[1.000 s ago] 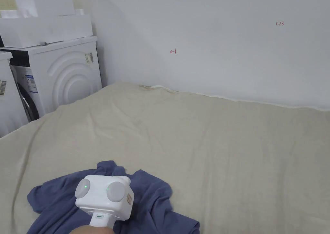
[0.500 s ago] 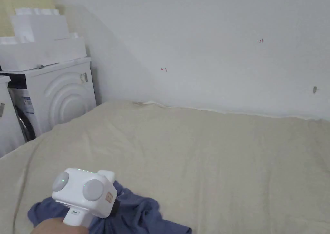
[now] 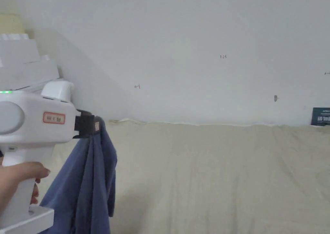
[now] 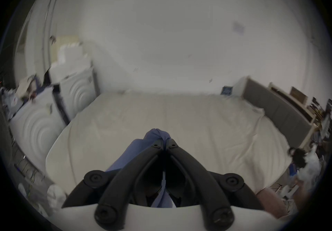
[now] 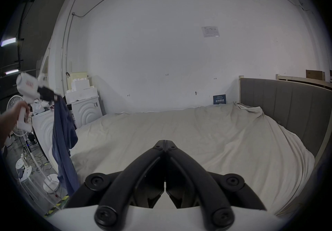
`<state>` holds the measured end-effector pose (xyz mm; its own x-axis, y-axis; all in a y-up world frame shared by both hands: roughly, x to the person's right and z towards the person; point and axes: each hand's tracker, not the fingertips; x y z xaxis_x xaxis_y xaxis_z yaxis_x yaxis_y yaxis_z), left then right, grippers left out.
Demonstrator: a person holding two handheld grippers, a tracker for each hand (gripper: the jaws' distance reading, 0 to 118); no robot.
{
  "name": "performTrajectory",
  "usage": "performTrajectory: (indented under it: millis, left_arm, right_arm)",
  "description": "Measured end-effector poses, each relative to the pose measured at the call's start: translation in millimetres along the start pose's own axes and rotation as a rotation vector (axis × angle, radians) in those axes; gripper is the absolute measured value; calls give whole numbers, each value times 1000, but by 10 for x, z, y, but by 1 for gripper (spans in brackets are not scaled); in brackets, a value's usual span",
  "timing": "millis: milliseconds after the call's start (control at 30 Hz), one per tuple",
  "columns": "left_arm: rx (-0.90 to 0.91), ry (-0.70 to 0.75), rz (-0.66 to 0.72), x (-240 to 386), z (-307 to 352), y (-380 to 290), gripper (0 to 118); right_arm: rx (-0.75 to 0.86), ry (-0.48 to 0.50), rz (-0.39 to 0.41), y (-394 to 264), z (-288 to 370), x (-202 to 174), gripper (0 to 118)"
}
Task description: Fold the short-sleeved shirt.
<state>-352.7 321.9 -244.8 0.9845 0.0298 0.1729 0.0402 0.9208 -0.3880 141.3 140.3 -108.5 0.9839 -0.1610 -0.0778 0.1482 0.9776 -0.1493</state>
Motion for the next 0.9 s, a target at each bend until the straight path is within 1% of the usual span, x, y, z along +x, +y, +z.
performTrajectory:
  millis: [67, 167, 267, 400, 533, 567, 600, 633, 667, 700, 733, 833, 900]
  left_arm:
    - [35, -61, -41, 441, 56, 244, 0]
    - [30, -171, -121, 1116, -19, 487, 0]
    - [3, -285, -170, 1696, -314, 598, 0]
    - [-114, -402, -194, 2414, -992, 506, 0]
    - [-304, -486, -198, 3197, -1820, 89, 1]
    - [-368, -504, -212, 3411, -2061, -81, 3]
    - [-411, -507, -220, 3520, -2221, -231, 9]
    - [-477, -504, -228, 3679, -2435, -416, 26]
    - [-532, -480, -220, 3810, -2624, -604, 60]
    - [-591, -462, -212, 3904, -2783, -763, 76]
    - [-667, -458, -198, 3975, -2925, -950, 79]
    - [-836, -475, -115, 4032, -3253, -1412, 79]
    - [-890, -488, -73, 3996, -3345, -1628, 79]
  right_arm:
    - [8, -7, -21, 26, -24, 75, 0]
    - [21, -18, -60, 60, -47, 186, 0]
    - [20, -28, -84, 76, -66, 300, 0]
    - [13, -51, -91, 21, -68, 463, 0]
    - [-8, -84, -100, -89, -46, 660, 0]
    - [-16, -98, -103, -131, -41, 716, 0]
    - [-26, -112, -108, -161, -42, 763, 0]
    - [-39, -127, -120, -199, -45, 825, 0]
    - [-53, -135, -139, -237, -48, 891, 0]
    - [-63, -140, -154, -269, -43, 937, 0]
    - [-74, -147, -170, -307, -40, 992, 0]
    - [-99, -171, -184, -395, -34, 1105, 0]
    - [-116, -178, -183, -445, -41, 1163, 0]
